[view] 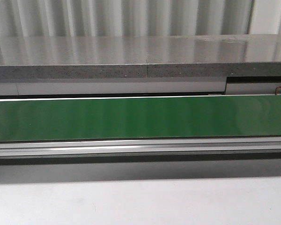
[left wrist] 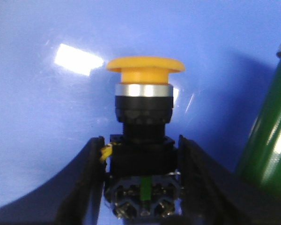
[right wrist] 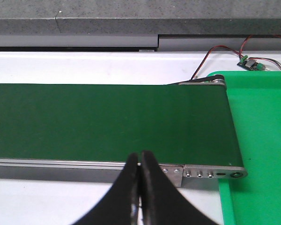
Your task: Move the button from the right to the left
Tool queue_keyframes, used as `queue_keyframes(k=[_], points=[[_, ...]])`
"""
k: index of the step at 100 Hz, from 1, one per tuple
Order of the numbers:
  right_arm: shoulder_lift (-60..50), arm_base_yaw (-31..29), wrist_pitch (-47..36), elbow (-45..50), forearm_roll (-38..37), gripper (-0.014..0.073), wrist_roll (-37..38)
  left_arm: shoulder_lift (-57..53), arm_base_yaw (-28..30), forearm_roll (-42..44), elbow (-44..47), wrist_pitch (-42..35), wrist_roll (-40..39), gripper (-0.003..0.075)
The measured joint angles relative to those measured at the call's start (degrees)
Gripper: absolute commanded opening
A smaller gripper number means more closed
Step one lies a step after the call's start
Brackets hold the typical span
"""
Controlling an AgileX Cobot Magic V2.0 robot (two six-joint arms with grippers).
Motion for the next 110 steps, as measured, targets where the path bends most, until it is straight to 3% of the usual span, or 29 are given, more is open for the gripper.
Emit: queue_keyframes(k=[13, 20, 27, 44, 51, 85, 110], points=[[0.00, 0.00, 0.00, 0.00, 0.00, -0.0067, 0.00, 0.97, 0.00, 0.02, 0.00, -0.12, 0.00, -0.0015], [0.00, 0.00, 0.00, 0.00, 0.00, -0.0067, 0.00, 0.97, 0.00, 0.02, 0.00, -0.12, 0.00, 0.0029], [0.00, 0.00, 0.00, 0.00, 0.00, -0.0067, 0.00, 0.97, 0.00, -0.09, 0.00, -0.12, 0.00, 0.0129], [0.00, 0.00, 0.00, 0.00, 0.00, -0.0067, 0.00, 0.97, 0.00, -0.31, 0.00, -0.12, 0.00, 0.0456], [0.00, 0.00, 0.00, 0.00, 0.00, -0.0067, 0.00, 0.97, 0.00, -0.34, 0.00, -0.12, 0.00, 0.0533], [0.00, 0.00, 0.00, 0.00, 0.00, -0.0067, 0.00, -0.67, 0.13, -0.34, -0.59, -0.12, 0.00, 0.0557], [0.00, 0.00, 0.00, 0.00, 0.00, -0.0067, 0.00, -11.23, 0.13, -1.00, -0.94, -2.01, 0.00, 0.0556]])
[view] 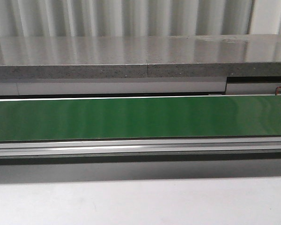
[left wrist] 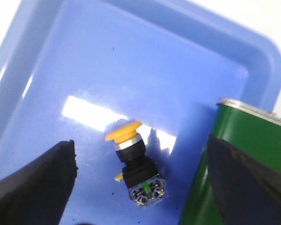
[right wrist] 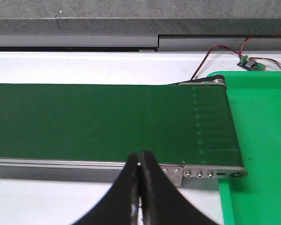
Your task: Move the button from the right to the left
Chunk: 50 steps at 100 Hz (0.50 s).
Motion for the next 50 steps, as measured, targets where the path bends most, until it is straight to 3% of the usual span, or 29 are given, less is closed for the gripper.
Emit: queue_keyframes(k=[20, 50], points=[[0.00, 0.00, 0.00, 0.00, 0.00, -0.0067, 0.00, -11.49, -3.21, -0.53, 0.12, 0.00, 0.00, 0.0556], [0.00, 0.00, 0.00, 0.00, 0.00, -0.0067, 0.00, -33.66, -16.78, -0.86, 6.46, -0.68, 0.13, 0.0556]])
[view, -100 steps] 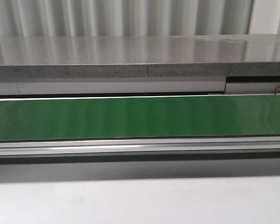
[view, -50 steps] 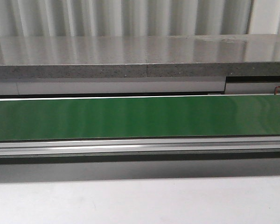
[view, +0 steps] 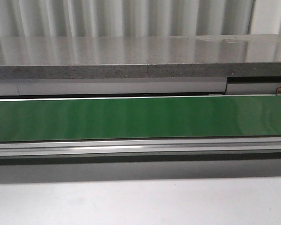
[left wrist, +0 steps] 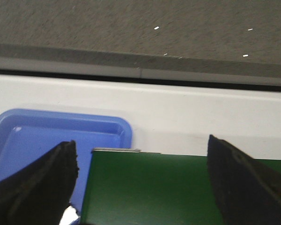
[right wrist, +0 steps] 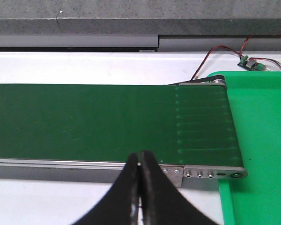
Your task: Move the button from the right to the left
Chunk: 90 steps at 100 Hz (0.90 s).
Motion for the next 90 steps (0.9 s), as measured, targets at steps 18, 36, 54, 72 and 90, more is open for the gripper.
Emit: queue_keyframes(k=[18, 36, 54, 72, 90], points=[[0.00, 0.00, 0.00, 0.00, 0.00, -0.0067, 0.00, -14.59, -6.56, 0.00, 7.08, -0.45, 0.04, 0.0529], [0.00, 0.00, 0.00, 0.00, 0.00, -0.0067, 0.00, -28.93, -7.97, 0.00, 15.27, -0.45, 0.04, 0.0298], [0.00, 0.00, 0.00, 0.00, 0.00, -0.0067, 0.00, -39.59, -7.97, 0.00, 22.15, -0.27, 0.13, -0.0017], [0.00, 0.00, 0.00, 0.00, 0.00, -0.0067, 0.00, -44.53, -7.97, 0.00, 26.50, 0.00, 0.13, -0.0020], [0.00, 0.00, 0.00, 0.00, 0.00, -0.0067, 0.00, -44.68, -7.97, 0.00, 29.13, 0.00, 0.13, -0.0020]])
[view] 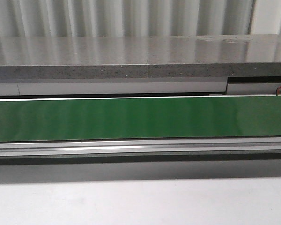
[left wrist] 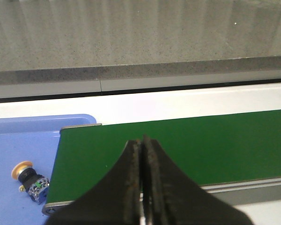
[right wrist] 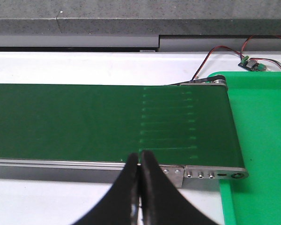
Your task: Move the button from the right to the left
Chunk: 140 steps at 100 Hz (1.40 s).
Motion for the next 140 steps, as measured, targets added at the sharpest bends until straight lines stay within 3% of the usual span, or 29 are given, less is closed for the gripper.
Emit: queue_keyframes(k=[35, 65, 87, 119, 140], points=[[0.00, 0.00, 0.00, 0.00, 0.00, -0.0067, 0.00, 0.00, 0.00, 0.00, 1.98, -0.69, 0.00, -0.0020], [0.00, 0.00, 0.00, 0.00, 0.00, -0.0067, 0.00, -5.00, 0.00, 5.12, 9.24, -9.15, -0.56, -0.0020], [0.00, 0.00, 0.00, 0.00, 0.00, -0.0067, 0.00, -14.07, 0.00, 13.09, 19.28, -14.23, -9.92, -0.0020], [0.00, 0.00, 0.00, 0.00, 0.09, -0.0067, 0.00, -16.32, -0.44, 14.10, 32.37, -27.17, -12.45, -0.0020], [0.00, 0.00, 0.00, 0.00, 0.09, -0.0067, 0.00, -16.32, -3.44, 14.10, 34.46, -32.28, -13.12, -0.0020]])
